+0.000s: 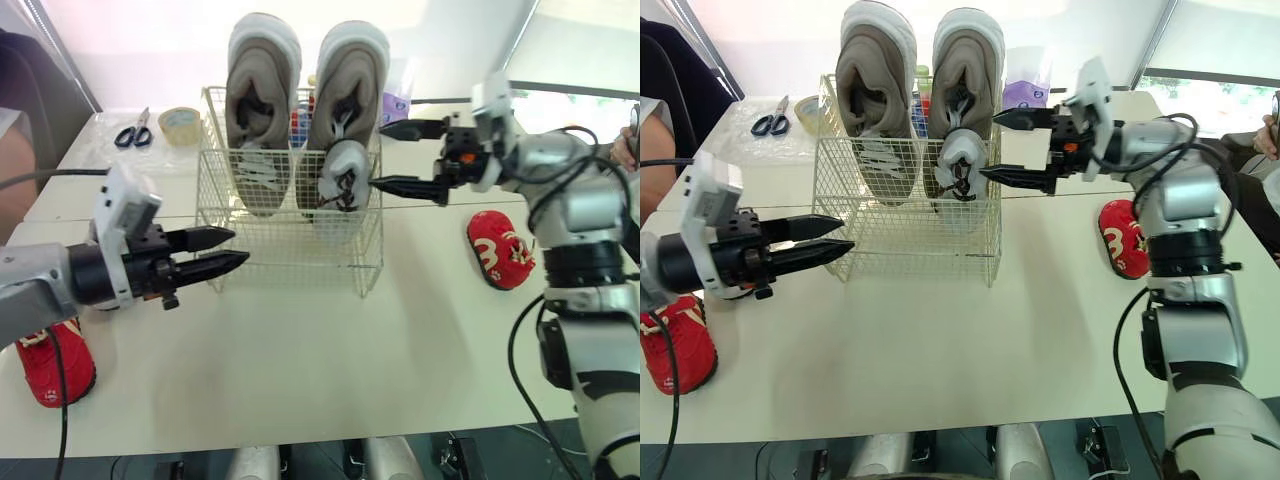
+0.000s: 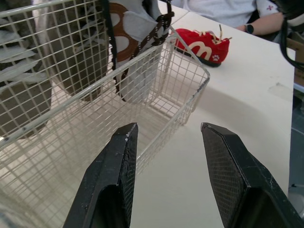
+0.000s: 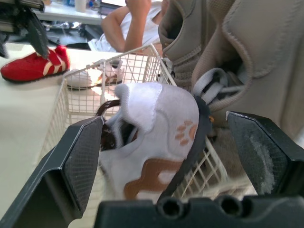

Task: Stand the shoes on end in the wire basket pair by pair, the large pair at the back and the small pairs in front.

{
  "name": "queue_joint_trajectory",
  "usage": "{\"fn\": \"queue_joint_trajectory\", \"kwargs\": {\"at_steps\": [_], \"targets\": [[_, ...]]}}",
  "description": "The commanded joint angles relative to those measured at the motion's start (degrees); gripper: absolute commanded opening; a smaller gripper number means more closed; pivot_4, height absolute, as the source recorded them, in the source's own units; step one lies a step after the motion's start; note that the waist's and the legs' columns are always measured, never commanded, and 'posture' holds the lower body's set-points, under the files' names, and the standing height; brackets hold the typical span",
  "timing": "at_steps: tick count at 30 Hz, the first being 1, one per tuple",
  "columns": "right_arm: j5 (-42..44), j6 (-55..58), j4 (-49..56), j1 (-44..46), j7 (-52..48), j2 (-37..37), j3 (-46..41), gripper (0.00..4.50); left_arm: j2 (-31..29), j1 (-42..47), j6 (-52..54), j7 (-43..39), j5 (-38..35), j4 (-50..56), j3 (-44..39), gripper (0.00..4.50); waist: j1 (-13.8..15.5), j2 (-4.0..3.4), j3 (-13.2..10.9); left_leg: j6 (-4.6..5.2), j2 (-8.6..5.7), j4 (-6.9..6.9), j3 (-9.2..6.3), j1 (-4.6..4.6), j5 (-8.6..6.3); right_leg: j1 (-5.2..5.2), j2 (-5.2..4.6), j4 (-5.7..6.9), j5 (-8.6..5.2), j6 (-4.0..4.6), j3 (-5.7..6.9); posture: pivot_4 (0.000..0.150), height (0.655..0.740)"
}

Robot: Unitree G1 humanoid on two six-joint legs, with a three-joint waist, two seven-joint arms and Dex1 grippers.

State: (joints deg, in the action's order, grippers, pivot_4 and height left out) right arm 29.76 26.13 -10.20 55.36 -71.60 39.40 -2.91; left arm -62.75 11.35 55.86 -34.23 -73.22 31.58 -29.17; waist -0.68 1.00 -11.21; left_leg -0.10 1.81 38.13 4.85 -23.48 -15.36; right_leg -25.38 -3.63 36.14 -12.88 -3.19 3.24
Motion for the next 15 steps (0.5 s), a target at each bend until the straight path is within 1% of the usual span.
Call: {"fn": "queue_joint_trajectory", "kwargs": {"at_steps": [1,2,4,7,8,10,12,15], "targets": [[14.7,12.6,9.8,0.9,8.9,0.1,-12.1,4.50,-3.5,-4.2,-0.7,-5.6,7.5,-12.0,-11.2,2.91,-0.4,0.00,0.0,0.02,0.04,0.00,0.01,0.01,-0.01,-0.02,0.05,0.02,0.00,0.01,0.00,0.150,0.7400],[17.2,15.0,10.8,0.2,10.0,0.2,-13.7,4.50,-4.8,-5.7,-3.3,-6.7,12.6,-16.3,-12.0,3.48,-0.5,-0.01,0.0,0.09,0.07,-0.03,0.03,0.03,-0.05,-0.05,0.08,0.03,0.01,0.03,0.02,0.150,0.7400],[19.0,17.7,13.7,-2.0,10.4,0.9,-13.6,4.50,-7.4,-5.7,-8.8,-6.7,21.4,-25.9,-10.6,4.41,-0.3,-0.02,0.0,0.09,0.10,-0.13,0.02,0.16,-0.06,-0.01,0.14,0.05,-0.04,0.12,0.07,0.150,0.7400],[19.8,19.7,17.3,-3.5,10.7,1.4,-11.8,4.50,-9.3,-4.0,-12.7,-8.6,27.5,-33.2,-7.3,4.41,-0.2,-0.02,0.0,0.10,0.12,-0.15,0.01,0.17,-0.06,0.00,0.13,0.04,-0.12,0.33,0.11,0.150,0.7400],[21.6,21.8,20.8,-5.2,8.5,2.5,-10.0,4.50,-10.0,-1.0,-11.6,-6.1,30.1,-36.9,-3.6,4.41,0.0,-0.03,0.0,0.11,0.09,-0.15,0.05,0.14,-0.07,-0.02,0.06,0.03,-0.12,0.36,0.09,0.150,0.7400],[22.8,23.9,29.1,-9.9,3.0,5.8,-4.6,4.50,-11.5,6.4,-7.3,-2.0,36.4,-45.1,5.9,4.41,0.7,0.01,0.0,0.12,0.04,-0.12,0.02,0.06,-0.07,-0.04,-0.01,0.00,-0.12,0.36,0.09,0.150,0.7400],[21.9,23.6,33.4,-12.8,0.7,7.8,-1.0,4.50,-10.1,12.8,-4.8,0.2,40.7,-51.0,12.0,4.41,1.2,0.04,0.0,0.20,0.05,-0.12,-0.01,0.05,-0.11,-0.02,0.01,-0.01,-0.02,0.17,0.08,0.150,0.7400],[19.2,21.5,34.8,-14.8,-0.6,9.1,1.9,4.50,-7.0,20.1,-2.7,0.6,44.7,-56.3,17.7,4.41,1.3,0.07,0.0,0.32,0.01,-0.05,0.06,0.00,-0.19,-0.03,0.08,0.00,0.00,0.13,0.12,0.150,0.7400]]}}
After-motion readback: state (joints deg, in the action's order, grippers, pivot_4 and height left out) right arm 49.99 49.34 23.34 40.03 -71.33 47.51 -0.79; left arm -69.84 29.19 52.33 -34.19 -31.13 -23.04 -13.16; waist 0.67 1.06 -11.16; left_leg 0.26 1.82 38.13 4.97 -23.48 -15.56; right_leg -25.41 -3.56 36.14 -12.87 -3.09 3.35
